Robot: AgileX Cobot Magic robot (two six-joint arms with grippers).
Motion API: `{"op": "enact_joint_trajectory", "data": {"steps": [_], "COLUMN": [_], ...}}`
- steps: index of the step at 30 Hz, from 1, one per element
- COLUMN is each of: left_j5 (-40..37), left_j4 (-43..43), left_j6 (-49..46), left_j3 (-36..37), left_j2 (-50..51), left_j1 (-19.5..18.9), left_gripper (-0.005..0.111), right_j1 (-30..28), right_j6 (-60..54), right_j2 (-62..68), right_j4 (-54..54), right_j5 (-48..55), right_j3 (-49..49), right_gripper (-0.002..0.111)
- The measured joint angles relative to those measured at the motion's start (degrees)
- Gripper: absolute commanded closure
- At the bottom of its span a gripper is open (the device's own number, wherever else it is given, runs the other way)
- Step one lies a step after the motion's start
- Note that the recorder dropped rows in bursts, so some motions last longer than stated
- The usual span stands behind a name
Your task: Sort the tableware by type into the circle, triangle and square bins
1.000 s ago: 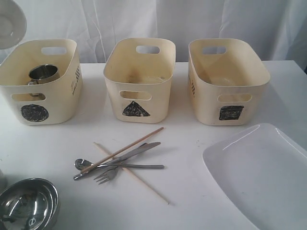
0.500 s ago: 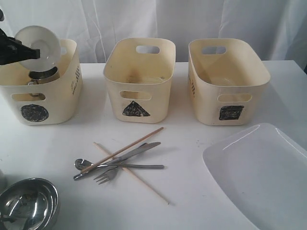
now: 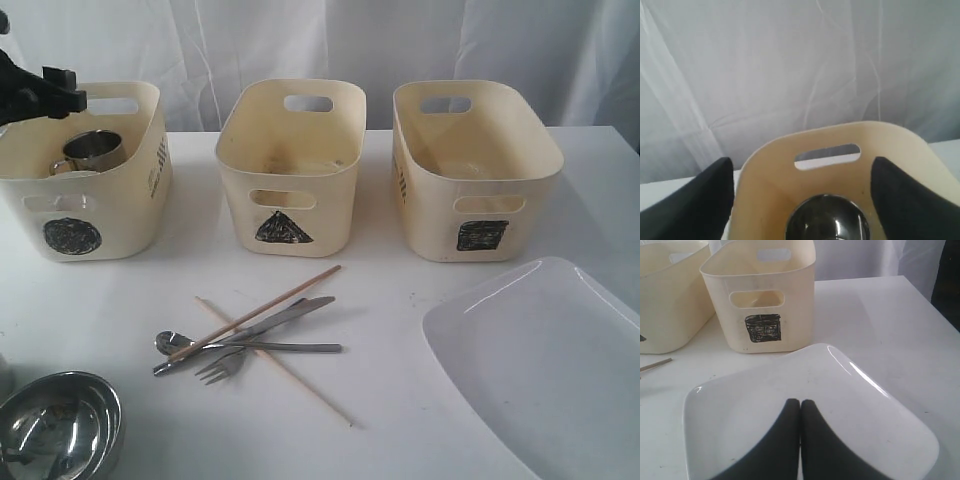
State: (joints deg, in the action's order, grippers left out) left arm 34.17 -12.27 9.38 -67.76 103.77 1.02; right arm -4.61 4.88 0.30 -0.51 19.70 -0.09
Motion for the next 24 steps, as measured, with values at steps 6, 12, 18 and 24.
{"op": "enact_joint_trajectory", "data": {"steps": [6, 12, 18, 24], "left_j5": [-6.3, -34.2, -65.7, -70.6], "left_j4": [0.0, -0.8, -1.1, -1.9], "left_j6": [0.4, -1.5, -2.1, -2.4], "left_j3": [0.0, -0.2, 1.0, 1.8], "left_j2": [-8.0, -17.1, -24.0, -30.1], "left_j1": [0.0, 0.0, 0.0, 0.0], "left_gripper": [0.029, 0.044, 0.070, 0.103], "right_j1": [0.0, 0.0, 0.0, 0.0], "right_j6": [0.0, 0.0, 0.0, 0.0], "right_j2": [0.0, 0.0, 0.0, 0.0], "right_j4": [0.0, 0.0, 0.0, 0.0], "right_j5": [0.0, 0.0, 0.0, 0.0], "right_j3": [0.0, 0.0, 0.0, 0.0], "right_gripper": [0.108, 0.108, 0.108, 0.108]}}
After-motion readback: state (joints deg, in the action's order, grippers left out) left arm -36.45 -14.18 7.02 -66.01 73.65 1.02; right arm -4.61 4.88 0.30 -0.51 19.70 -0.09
